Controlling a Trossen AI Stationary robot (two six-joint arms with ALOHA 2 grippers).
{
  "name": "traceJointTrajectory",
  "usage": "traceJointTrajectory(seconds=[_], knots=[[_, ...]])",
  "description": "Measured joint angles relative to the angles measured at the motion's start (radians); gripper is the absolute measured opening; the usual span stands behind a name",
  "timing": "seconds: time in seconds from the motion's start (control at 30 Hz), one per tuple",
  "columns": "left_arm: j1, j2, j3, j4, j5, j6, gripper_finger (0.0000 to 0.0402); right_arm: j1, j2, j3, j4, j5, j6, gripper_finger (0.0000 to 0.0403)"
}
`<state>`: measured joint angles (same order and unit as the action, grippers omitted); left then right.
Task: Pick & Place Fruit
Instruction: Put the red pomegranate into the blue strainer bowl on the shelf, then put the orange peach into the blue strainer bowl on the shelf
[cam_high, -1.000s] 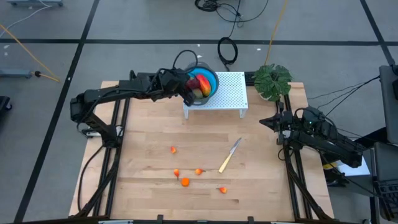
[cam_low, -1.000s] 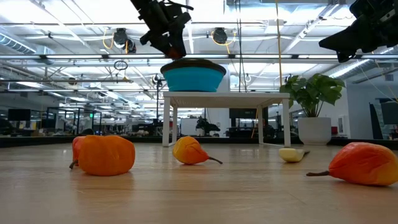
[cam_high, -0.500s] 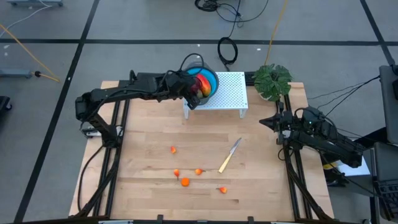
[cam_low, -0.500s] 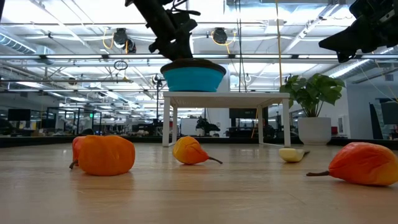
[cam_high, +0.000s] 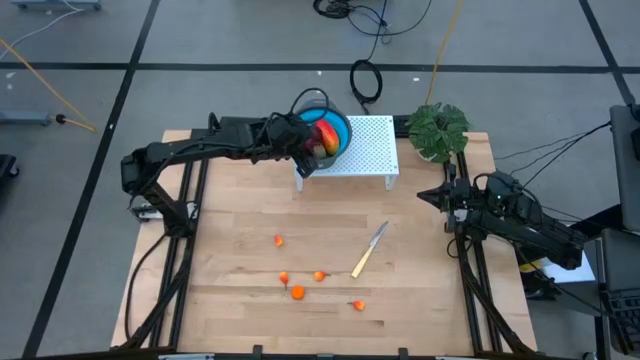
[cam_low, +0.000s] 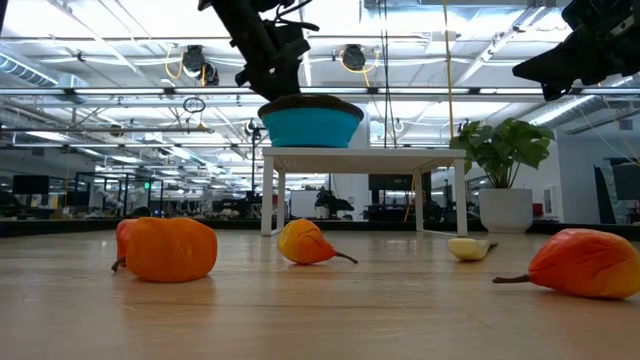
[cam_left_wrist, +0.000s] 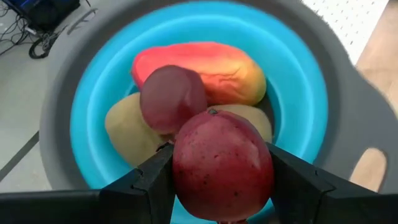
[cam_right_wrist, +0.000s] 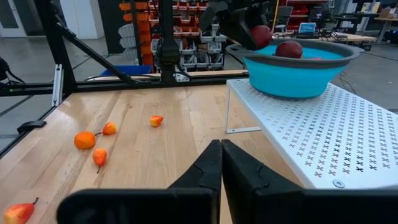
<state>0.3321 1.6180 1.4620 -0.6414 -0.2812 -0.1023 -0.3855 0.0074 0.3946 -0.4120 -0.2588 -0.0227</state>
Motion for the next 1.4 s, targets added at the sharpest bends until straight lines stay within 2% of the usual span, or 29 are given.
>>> traceJointTrajectory(seconds=[0.43, 0.53, 0.67, 0.83, 0.97, 1.27, 1.4], knots=[[0.002, -0.008, 0.005, -0.001, -0.008, 0.05, 0.028, 0.0, 0.0, 0.0, 0.0, 0.0, 0.0, 0.0004], [0.001, -0.023, 0.058, -0.002, -0.018, 0.078, 0.0288, 0.0, 0.0, 0.0, 0.0, 0.0, 0.0, 0.0004], [-0.027, -0.052, 0.137, -0.016, -0.028, 0.021, 0.0289, 0.0, 0.0, 0.0, 0.0, -0.002, 0.0, 0.0004], [-0.118, -0.087, 0.164, -0.023, -0.026, -0.102, 0.0289, 0.0, 0.0, 0.0, 0.001, -0.004, 0.0, 0.0004], [-0.216, -0.095, 0.164, -0.092, -0.025, -0.245, 0.0289, 0.0, 0.0, 0.0, 0.001, -0.004, 0.0, 0.0004], [-0.428, -0.078, 0.159, -0.286, -0.026, -0.691, 0.0289, 0.0, 0.0, 0.0, 0.001, -0.004, 0.0, 0.0004], [-0.487, -0.068, 0.155, -0.346, -0.03, -0.966, 0.0289, 0.0, 0.0, 0.0, 0.001, -0.004, 0.0, 0.0004]])
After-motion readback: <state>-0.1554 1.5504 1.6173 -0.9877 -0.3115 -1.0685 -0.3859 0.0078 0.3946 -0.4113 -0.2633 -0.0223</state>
